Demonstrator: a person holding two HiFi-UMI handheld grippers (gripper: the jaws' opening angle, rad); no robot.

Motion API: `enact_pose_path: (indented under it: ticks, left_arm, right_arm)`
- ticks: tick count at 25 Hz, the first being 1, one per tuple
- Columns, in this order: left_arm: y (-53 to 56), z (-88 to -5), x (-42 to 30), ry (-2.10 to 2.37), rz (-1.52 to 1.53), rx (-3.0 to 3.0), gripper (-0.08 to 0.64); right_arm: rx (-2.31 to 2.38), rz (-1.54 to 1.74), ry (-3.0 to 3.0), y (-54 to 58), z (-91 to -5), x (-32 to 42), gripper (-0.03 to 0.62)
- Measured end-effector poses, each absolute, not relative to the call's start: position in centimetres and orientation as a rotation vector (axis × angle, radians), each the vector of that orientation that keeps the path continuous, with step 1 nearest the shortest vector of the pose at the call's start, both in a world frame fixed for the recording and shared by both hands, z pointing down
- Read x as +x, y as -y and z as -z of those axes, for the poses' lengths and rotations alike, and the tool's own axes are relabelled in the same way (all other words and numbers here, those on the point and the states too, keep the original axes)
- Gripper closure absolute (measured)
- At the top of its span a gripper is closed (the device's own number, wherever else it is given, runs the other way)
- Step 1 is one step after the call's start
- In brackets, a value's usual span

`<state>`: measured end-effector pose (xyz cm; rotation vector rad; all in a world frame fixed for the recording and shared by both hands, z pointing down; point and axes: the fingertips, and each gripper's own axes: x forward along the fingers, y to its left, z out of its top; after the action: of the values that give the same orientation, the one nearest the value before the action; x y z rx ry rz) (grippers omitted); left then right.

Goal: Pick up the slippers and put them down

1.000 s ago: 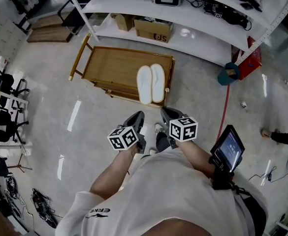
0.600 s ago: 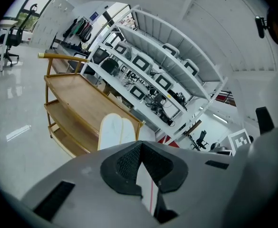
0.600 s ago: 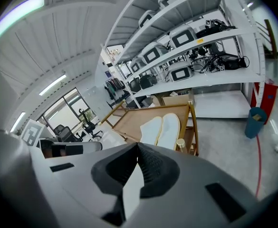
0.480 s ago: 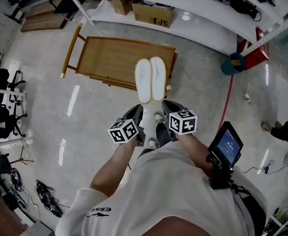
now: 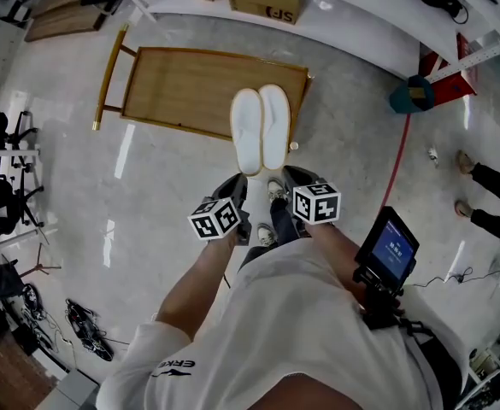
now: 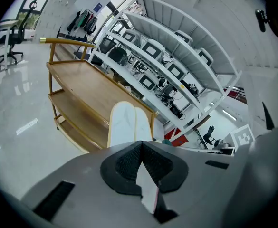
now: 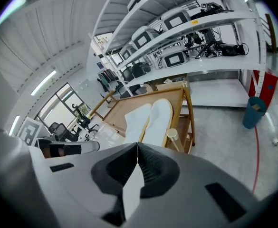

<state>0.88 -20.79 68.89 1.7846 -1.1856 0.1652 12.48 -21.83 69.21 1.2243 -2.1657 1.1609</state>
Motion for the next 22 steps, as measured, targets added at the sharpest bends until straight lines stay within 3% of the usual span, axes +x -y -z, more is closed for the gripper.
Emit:
enact_pose_path:
  ticks: [16,20,22]
  left_arm:
    - [20.8,-75.4,-0.3,1.177,-0.288,1.682,0.534]
    - [20.8,-76.0,0.0,1.147,-0.238,1.665,0.445]
    - [21.1,-76.3,0.2,1.128,-0.215,1.665,0.420]
  right_arm:
    - [1.225,-1.228,2.070,23.2,-74.4,13.6,0.582]
    - [1.220,-1.279,2.072,23.3,-75.1,13.7,0.488]
    - [1.214,-1.308,2.076,23.6,-75.3,13.5,0.471]
